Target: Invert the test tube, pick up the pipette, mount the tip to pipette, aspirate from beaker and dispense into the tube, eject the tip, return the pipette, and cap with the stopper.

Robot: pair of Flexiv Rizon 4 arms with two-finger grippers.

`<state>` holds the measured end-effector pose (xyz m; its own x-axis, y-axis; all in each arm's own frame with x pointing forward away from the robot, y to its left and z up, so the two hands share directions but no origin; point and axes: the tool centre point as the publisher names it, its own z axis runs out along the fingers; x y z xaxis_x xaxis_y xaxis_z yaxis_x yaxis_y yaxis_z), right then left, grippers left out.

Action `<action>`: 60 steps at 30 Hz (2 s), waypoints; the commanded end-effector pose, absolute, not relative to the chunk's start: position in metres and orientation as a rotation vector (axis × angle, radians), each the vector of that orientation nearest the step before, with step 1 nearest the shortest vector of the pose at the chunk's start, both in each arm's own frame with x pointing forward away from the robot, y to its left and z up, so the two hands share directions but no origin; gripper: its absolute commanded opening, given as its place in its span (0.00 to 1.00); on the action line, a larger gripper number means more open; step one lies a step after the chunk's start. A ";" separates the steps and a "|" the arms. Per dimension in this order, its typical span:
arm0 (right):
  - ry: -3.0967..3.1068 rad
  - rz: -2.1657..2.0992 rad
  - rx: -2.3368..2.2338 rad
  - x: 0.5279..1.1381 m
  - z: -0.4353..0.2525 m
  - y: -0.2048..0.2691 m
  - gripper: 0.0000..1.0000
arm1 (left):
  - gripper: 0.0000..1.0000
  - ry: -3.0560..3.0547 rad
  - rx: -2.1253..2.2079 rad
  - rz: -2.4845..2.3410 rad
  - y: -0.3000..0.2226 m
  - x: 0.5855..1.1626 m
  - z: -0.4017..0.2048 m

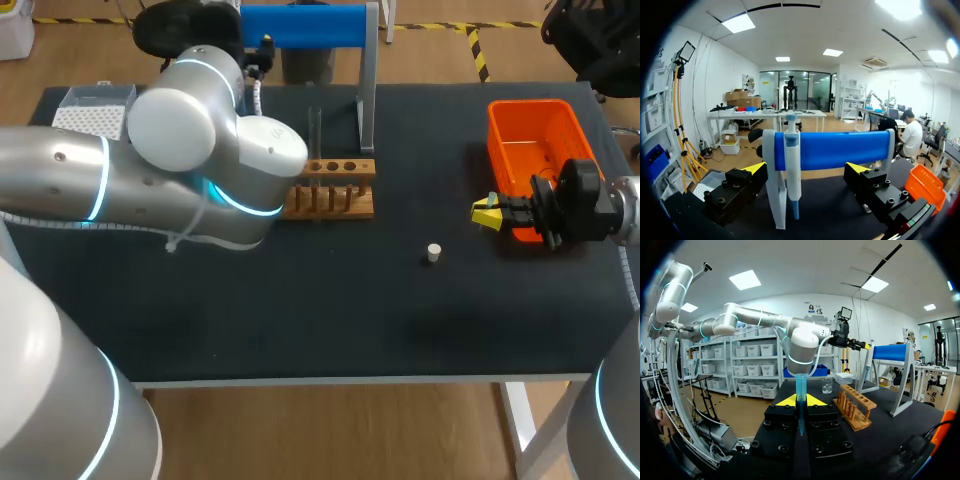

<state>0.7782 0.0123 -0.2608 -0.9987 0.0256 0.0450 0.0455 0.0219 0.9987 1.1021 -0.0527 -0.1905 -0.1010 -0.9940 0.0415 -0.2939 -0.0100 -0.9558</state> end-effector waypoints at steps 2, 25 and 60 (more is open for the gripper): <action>-2.239 -2.187 -0.082 0.777 -0.261 0.013 0.00 | 1.00 1.484 -1.394 -1.154 -0.057 1.112 -0.199; -2.239 -2.187 -0.082 0.777 -0.261 0.013 0.00 | 0.54 1.467 -1.383 -1.158 -0.048 1.138 -0.207; -2.239 -2.187 -0.082 0.777 -0.261 0.013 0.00 | 0.49 1.464 -1.327 -1.158 -0.039 1.161 -0.207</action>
